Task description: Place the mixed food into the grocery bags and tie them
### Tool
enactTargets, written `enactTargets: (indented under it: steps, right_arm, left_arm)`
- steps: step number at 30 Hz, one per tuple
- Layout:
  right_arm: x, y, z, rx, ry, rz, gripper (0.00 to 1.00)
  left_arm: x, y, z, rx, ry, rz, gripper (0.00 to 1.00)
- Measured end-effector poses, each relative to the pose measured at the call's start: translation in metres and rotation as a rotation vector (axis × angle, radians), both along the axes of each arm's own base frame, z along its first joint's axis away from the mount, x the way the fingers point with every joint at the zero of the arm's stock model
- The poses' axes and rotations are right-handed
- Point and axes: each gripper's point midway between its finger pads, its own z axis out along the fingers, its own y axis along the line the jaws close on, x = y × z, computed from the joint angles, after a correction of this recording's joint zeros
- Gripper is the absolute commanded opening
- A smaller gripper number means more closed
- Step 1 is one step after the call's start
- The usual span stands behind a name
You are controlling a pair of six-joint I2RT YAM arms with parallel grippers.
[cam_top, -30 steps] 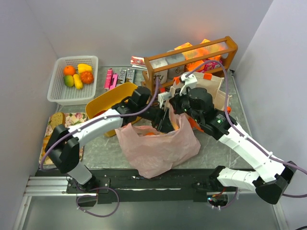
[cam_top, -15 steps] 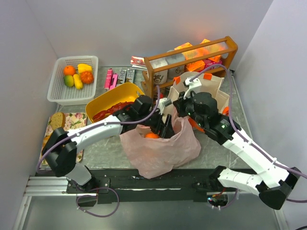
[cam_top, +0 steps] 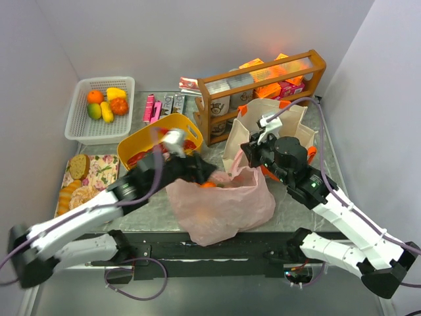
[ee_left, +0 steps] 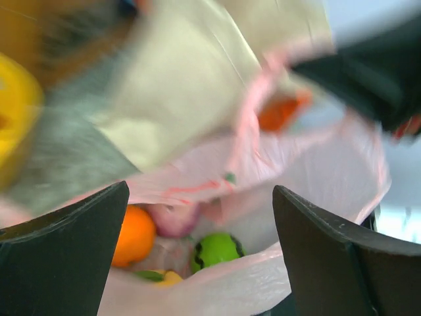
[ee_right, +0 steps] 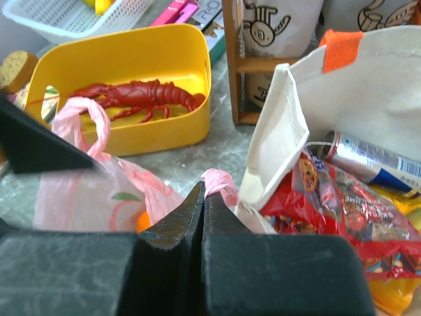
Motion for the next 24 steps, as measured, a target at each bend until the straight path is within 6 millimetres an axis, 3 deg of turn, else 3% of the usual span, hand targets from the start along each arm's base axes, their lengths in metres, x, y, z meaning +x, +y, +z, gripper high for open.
enactTargets:
  steps: [4, 7, 9, 13, 16, 19, 24]
  right_arm:
    - [-0.004, -0.001, 0.004, 0.009, -0.007, 0.01, 0.0]
    - [-0.008, -0.001, 0.009, 0.025, -0.02, 0.025, 0.0]
    - [-0.011, -0.001, 0.011, 0.035, -0.03, 0.035, 0.0]
    - [-0.012, -0.001, 0.004, 0.028, -0.024, 0.045, 0.0]
    - [-0.013, -0.001, -0.003, 0.017, -0.014, 0.046, 0.0]
    - [-0.016, -0.002, -0.007, 0.015, -0.009, 0.052, 0.0]
    - [-0.022, -0.007, -0.01, 0.023, -0.016, 0.056, 0.0]
  left_arm:
    - [0.006, 0.073, 0.046, -0.145, -0.041, 0.314, 0.96]
    - [0.007, 0.101, 0.052, -0.203, -0.016, 0.436, 0.96]
    - [0.009, 0.11, 0.033, -0.197, 0.04, 0.503, 0.96]
    - [0.007, 0.118, -0.039, -0.102, 0.17, 0.575, 0.96]
    - [0.003, 0.129, -0.08, -0.062, 0.237, 0.614, 0.96]
    - [0.01, 0.143, -0.09, -0.068, 0.262, 0.666, 0.96]
    - [0.032, 0.148, -0.078, -0.166, 0.254, 0.691, 0.96]
